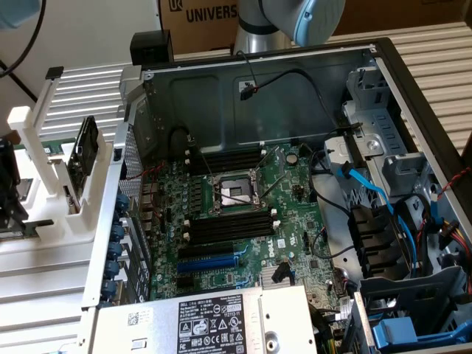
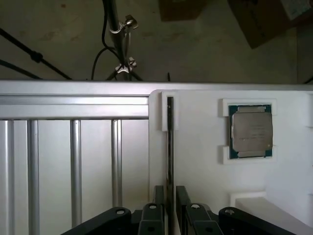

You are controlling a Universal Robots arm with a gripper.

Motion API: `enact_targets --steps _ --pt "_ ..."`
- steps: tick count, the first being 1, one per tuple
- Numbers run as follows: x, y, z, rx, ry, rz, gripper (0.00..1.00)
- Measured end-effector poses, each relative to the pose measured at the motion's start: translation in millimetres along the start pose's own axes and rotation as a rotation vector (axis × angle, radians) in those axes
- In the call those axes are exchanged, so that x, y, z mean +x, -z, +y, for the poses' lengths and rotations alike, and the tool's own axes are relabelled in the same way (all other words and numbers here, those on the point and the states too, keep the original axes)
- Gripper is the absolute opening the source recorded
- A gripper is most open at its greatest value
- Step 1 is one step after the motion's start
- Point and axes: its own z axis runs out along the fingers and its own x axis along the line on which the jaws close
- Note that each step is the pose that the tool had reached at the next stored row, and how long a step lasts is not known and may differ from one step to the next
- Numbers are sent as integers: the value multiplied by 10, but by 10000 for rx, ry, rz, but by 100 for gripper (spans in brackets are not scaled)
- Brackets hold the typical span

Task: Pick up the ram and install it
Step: 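Pick up the ram and move it above insertion slot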

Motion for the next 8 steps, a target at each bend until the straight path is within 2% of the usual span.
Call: enact_targets --steps 5,7,8 --pt "5 -53 -10 -3 0 -66 24" --pt "2 -90 -17 -11 4 -147 24" --pt "1 -90 -17 -18 6 -146 24"
